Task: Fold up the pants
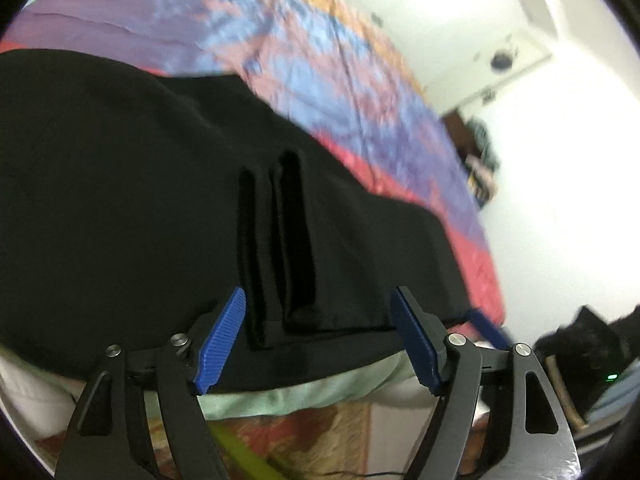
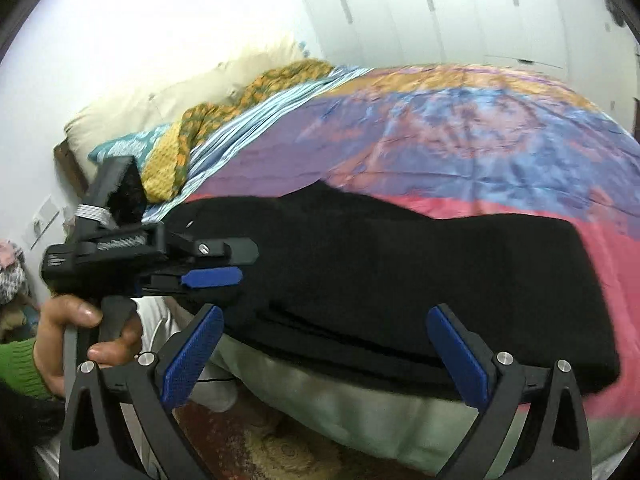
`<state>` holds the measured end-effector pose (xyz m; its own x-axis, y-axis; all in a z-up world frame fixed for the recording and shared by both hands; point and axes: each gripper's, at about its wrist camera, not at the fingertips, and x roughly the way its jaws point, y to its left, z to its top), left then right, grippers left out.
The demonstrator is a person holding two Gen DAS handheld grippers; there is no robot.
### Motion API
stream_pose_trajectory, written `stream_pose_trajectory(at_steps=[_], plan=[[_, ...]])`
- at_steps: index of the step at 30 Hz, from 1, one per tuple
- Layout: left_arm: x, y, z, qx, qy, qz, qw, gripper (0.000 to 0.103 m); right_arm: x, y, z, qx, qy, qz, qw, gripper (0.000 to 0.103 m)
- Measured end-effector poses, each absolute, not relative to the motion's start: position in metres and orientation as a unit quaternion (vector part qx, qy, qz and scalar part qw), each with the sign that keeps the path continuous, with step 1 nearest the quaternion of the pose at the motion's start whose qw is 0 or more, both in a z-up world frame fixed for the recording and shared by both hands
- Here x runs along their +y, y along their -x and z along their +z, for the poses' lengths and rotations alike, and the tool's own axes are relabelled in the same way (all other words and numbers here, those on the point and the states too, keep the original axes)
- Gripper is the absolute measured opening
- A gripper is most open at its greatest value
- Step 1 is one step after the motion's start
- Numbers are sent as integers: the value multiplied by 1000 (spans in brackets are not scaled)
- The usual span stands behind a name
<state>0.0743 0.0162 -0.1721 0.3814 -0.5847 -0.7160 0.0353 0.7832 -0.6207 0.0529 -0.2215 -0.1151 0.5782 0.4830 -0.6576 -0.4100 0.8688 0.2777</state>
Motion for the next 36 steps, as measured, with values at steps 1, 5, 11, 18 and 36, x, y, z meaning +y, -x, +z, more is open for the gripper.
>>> stream_pose_trajectory(at_steps=[1,5,11,18,36], plan=[[9,-79,-176,529,251,-195,787,76,-232,-51,-114,380,-57,245,890,101],[-8,-94,-184,555,211,-165,788,76,-253,-41,-109,371,-84,231,895,101],[-19,-99,-181,561,166,-140,799,12,-264,-35,-100,350,-84,221,907,101],[-5,-82,-167,510,133,-159,835,11,-326,-82,-70,352,-116,144,918,101],[-4,-86,-193,511,131,-177,831,20,-337,-135,-111,463,-71,177,866,88]])
